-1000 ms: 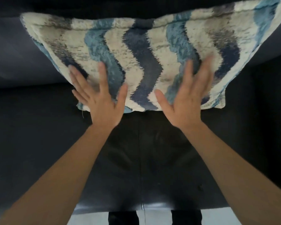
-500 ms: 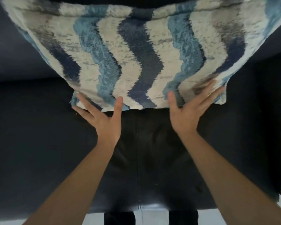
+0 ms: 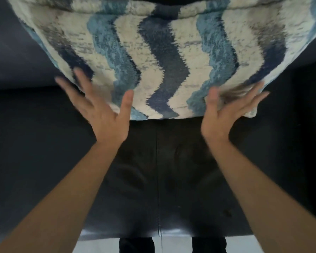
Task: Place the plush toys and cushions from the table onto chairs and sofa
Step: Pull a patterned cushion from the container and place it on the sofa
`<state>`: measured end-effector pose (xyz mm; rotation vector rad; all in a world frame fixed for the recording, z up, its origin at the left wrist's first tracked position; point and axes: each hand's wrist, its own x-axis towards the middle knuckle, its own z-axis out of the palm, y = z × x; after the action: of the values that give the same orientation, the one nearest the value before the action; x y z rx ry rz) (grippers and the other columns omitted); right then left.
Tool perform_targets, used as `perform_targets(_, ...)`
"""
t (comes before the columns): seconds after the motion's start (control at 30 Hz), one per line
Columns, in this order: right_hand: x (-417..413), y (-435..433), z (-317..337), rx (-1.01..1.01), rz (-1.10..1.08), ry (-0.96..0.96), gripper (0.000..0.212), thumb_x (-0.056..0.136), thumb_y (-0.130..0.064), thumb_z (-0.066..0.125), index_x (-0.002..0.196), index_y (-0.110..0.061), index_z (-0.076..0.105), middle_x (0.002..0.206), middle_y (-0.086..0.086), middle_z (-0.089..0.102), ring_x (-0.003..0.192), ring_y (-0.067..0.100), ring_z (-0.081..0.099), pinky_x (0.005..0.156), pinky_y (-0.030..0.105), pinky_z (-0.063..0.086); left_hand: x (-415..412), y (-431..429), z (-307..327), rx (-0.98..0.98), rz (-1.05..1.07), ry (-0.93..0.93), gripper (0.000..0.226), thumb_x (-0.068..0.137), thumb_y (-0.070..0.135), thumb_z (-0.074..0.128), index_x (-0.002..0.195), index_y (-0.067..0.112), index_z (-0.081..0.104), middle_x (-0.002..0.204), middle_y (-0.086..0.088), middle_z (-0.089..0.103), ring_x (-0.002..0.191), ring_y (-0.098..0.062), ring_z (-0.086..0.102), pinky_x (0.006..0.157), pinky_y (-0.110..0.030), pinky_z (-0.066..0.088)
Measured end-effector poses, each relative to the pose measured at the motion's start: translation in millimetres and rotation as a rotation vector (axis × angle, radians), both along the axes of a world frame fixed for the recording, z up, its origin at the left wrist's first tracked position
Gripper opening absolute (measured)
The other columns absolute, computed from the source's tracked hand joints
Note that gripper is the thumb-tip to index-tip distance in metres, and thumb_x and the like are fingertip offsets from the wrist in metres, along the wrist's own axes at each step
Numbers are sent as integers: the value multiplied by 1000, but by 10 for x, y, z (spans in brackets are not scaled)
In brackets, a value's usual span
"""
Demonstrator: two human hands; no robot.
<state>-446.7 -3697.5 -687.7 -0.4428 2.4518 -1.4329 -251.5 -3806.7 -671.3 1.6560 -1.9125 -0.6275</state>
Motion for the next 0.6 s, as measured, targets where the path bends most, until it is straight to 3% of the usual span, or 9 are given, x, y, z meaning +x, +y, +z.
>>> perform_targets(0.07,-298,-352,161,39,-6,103,107,93,-55,62,159,7,5,162,38,-11,154,47,-1,120,18,-9,-156,-289,84,-145,-117,-193,104,89,75,51,158,2,22,156,-46,2,149,-57,5,121,-62,10)
perform_targets(0.17,-492,-630,274,92,10,39,105,94,-62,56,163,-11,-3,167,23,-20,157,39,-5,124,50,-3,-341,-576,121,-74,-128,-323,105,86,86,38,162,17,16,163,-36,-1,151,-53,-2,119,-66,5)
perform_targets(0.27,-354,-331,225,83,61,152,106,94,-62,56,161,0,2,165,31,-15,156,40,-2,123,37,-1,-241,-428,140,-128,-97,-305,97,92,77,43,161,14,19,162,-38,3,152,-52,3,121,-62,11)
perform_targets(0.33,-208,-28,116,106,88,151,113,91,-68,56,160,5,4,163,35,-13,155,43,-1,125,42,4,-132,-165,118,-168,-57,-261,89,98,64,49,160,7,21,159,-42,5,152,-51,8,122,-59,13)
perform_targets(0.43,-161,249,-211,338,223,58,125,82,-76,60,162,-4,-4,165,29,-18,154,47,-6,123,62,9,30,198,-143,78,-142,-242,96,97,63,52,162,11,3,162,-35,-14,153,-48,-3,122,-62,11)
perform_targets(0.53,-304,250,-344,491,405,-44,131,76,-79,63,162,-18,-15,166,18,-28,152,48,-19,121,63,-4,198,198,-444,368,-337,-256,115,87,71,57,159,22,-19,162,-22,-32,152,-43,-21,122,-65,3)
perform_targets(0.6,-323,236,-311,462,397,-56,130,77,-77,65,162,-20,-14,166,17,-27,153,46,-20,121,62,-6,176,137,-446,370,-337,-228,111,89,71,54,160,22,-17,162,-23,-30,152,-44,-20,122,-64,2)
